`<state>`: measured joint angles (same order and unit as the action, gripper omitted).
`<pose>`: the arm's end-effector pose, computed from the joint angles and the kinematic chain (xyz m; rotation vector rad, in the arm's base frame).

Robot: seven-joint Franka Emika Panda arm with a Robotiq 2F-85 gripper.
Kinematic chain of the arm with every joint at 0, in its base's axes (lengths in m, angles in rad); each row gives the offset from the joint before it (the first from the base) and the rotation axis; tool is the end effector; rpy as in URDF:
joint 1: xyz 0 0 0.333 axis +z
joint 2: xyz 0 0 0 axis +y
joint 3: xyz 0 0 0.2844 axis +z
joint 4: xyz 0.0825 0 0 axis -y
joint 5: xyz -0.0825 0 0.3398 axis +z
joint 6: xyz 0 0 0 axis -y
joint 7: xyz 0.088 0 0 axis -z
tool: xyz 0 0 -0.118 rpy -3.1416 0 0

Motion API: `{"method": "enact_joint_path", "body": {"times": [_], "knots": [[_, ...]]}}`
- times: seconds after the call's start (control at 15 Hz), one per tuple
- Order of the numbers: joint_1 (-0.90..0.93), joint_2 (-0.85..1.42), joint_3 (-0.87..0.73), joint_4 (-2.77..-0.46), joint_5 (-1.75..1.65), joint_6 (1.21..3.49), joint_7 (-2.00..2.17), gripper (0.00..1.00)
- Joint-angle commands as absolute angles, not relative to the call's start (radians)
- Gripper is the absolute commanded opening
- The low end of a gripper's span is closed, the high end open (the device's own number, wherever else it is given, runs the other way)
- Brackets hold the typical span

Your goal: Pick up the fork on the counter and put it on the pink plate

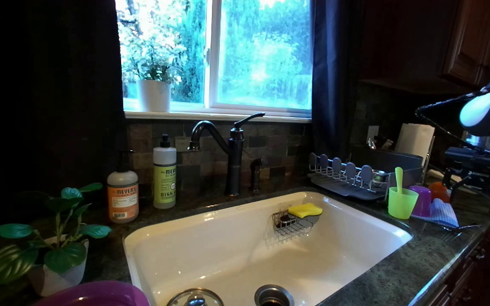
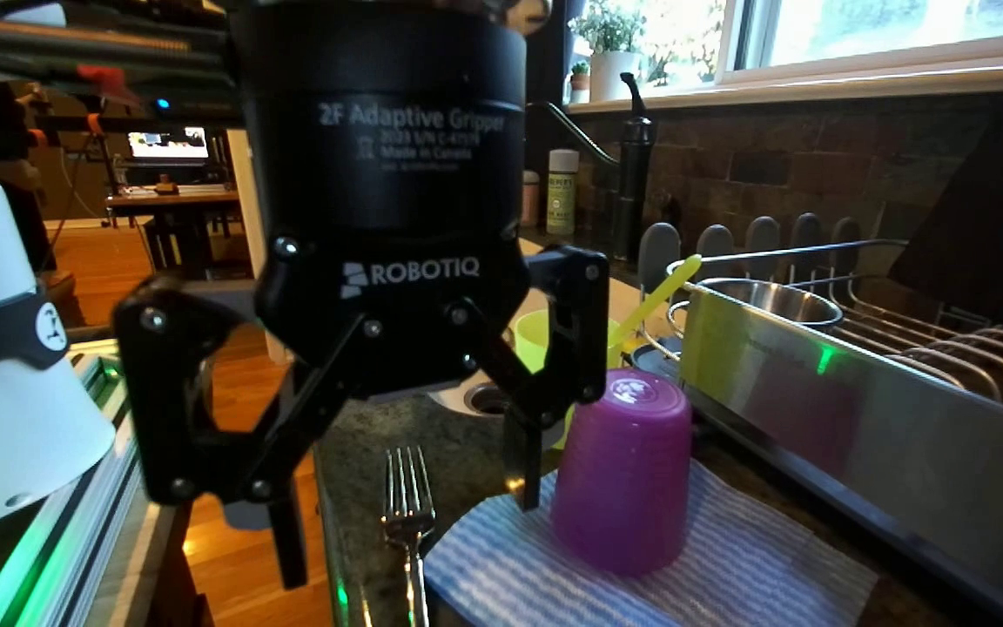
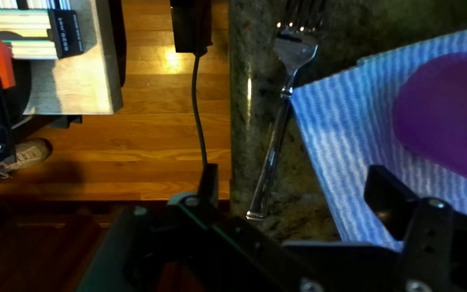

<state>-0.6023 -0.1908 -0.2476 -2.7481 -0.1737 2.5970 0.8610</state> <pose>0.2529 -0.2775 0.2735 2.2001 -2.1773 0.0583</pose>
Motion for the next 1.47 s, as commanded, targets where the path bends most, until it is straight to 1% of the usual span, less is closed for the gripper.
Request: {"method": "enact_joint_path", "body": {"times": [0.0,0.07,0.13,0.27,0.33,0.4,0.47,0.6,0.73,0.8,0.87,0.93,1.0,1.07,1.13,1.2,1.27,1.33,1.4], "knots": [[-0.588,-0.122,-0.245,-2.747,-0.189,2.666,0.955,0.8],[-0.581,-0.109,-0.242,-2.747,-0.196,2.678,0.976,0.78],[-0.573,-0.099,-0.237,-2.747,-0.213,2.69,1.007,0.67],[-0.556,-0.086,-0.23,-2.747,-0.258,2.712,1.087,0.67],[-0.545,-0.08,-0.229,-2.747,-0.281,2.717,1.123,0.62],[-0.532,-0.075,-0.227,-2.747,-0.305,2.719,1.162,0.64],[-0.517,-0.07,-0.228,-2.747,-0.32,2.715,1.189,0.56],[-0.484,-0.067,-0.235,-2.747,-0.329,2.699,1.215,0.62],[-0.433,-0.071,-0.248,-2.747,-0.21,2.677,1.096,0.64],[-0.432,-0.078,-0.251,-2.747,-0.216,2.674,1.116,0.7],[-0.431,-0.083,-0.252,-2.747,-0.227,2.673,1.141,0.68],[-0.44,-0.087,-0.253,-2.747,-0.27,2.68,1.198,0.73],[-0.45,-0.091,-0.252,-2.746,-0.314,2.69,1.254,0.76],[-0.453,-0.095,-0.253,-2.745,-0.338,2.697,1.29,0.77],[-0.455,-0.098,-0.254,-2.742,-0.367,2.695,1.329,0.82],[-0.464,-0.128,-0.255,-2.778,-0.413,2.695,1.378,0.83],[-0.458,-0.127,-0.256,-2.771,-0.407,2.684,1.378,0.97],[-0.453,-0.113,-0.254,-2.743,-0.4,2.671,1.383,1.0],[-0.454,-0.125,-0.252,-2.744,-0.408,2.664,1.4,1.0]]}}
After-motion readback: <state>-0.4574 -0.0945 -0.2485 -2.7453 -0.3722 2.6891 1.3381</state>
